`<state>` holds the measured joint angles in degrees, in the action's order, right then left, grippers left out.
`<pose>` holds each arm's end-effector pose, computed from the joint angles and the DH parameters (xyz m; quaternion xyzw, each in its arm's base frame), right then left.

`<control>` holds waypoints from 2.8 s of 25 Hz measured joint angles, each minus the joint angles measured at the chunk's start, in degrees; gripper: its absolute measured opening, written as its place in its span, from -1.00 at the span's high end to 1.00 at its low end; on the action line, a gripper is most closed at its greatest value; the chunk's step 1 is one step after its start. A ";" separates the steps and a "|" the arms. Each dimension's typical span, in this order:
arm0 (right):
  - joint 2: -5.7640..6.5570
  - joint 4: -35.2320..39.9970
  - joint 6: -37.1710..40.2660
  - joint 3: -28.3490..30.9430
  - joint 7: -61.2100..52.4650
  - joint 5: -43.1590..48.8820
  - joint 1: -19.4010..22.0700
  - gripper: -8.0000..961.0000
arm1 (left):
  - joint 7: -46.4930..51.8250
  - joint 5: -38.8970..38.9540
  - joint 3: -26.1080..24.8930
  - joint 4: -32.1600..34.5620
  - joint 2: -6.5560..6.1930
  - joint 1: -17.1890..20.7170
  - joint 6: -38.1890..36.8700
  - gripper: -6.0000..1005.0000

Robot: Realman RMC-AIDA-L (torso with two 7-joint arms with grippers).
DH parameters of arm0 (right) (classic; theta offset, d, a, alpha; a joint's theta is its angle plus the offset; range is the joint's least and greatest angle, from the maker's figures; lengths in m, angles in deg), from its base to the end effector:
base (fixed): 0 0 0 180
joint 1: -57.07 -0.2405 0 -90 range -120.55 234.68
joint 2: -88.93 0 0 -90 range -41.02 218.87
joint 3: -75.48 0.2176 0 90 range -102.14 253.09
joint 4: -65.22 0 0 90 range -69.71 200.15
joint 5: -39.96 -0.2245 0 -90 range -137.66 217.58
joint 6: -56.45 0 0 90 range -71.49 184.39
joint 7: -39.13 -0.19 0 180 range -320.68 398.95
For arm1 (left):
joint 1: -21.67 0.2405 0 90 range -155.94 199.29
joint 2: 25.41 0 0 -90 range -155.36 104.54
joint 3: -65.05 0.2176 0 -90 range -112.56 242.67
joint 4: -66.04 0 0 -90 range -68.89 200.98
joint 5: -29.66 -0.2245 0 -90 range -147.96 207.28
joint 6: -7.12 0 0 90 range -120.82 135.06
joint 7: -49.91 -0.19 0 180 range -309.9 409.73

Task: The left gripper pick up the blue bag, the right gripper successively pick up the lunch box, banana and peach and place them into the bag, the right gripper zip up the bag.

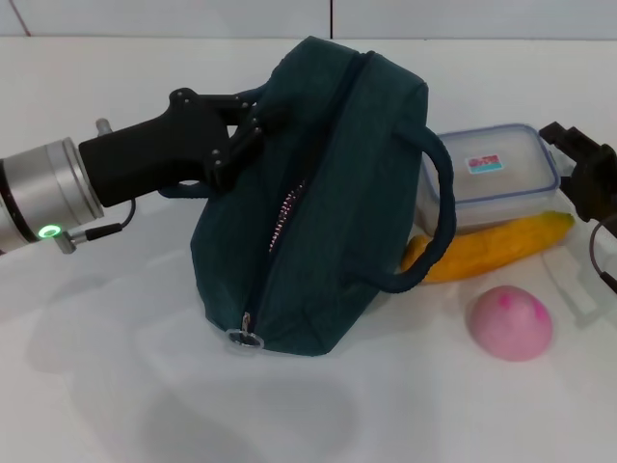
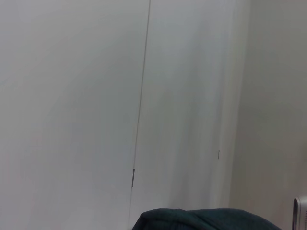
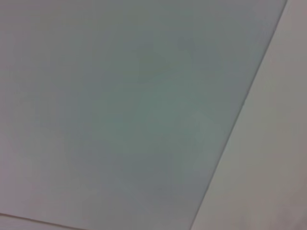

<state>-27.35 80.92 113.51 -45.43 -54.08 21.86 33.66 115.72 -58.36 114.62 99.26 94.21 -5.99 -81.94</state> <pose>0.2832 0.3697 -0.0474 -0.4891 0.6628 0.5207 0.2242 -0.1819 0.3463 -0.0116 -0.8953 -0.1307 -0.3844 0.1832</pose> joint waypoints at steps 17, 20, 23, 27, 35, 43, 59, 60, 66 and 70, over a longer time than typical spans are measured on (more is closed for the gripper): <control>0.03 -0.10 2.91 -0.35 5.60 -0.67 -0.30 0.75 | -0.53 1.02 0.77 0.01 -0.01 0.12 -1.11 0.91; 0.17 -0.67 4.42 -0.21 7.49 -0.58 -0.66 0.78 | 0.86 1.18 0.71 0.30 -0.12 0.20 -4.28 0.91; 0.28 -2.74 10.43 0.09 13.30 -0.57 -1.34 0.78 | 2.36 1.43 0.02 0.56 -0.24 0.32 -5.16 0.91; 0.82 -3.72 19.35 0.24 21.98 -0.58 -2.30 0.78 | 2.66 1.87 -2.59 0.17 -0.32 0.65 -4.47 0.91; 1.89 -5.64 27.85 0.41 29.87 -0.82 -6.76 0.78 | 3.16 1.70 -2.44 -0.04 -0.07 -0.14 0.28 0.91; 4.34 -4.95 33.45 2.71 29.72 -0.61 -14.07 0.78 | 2.72 1.49 -2.28 -3.39 -0.20 -2.38 5.15 0.91; 3.48 -3.93 31.19 2.70 27.56 11.93 -23.79 0.79 | 2.63 1.92 -2.28 -3.52 -0.09 -3.12 6.84 0.91; 3.38 -3.93 31.02 2.69 27.57 12.81 -23.60 0.79 | 2.64 1.92 -2.28 -3.52 -0.09 -3.14 6.91 0.91; 3.15 -3.80 25.64 2.65 27.14 18.91 -21.72 0.79 | 2.64 1.99 -2.63 -3.51 -0.12 -3.17 7.02 0.91; 2.96 -3.80 23.46 2.67 27.00 23.80 -21.63 0.79 | 2.65 2.01 -2.58 -3.52 -0.18 -3.35 7.85 0.91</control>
<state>-24.39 77.12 136.97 -42.76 -27.08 45.66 12.03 118.37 -56.35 112.05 95.75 94.03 -9.34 -74.09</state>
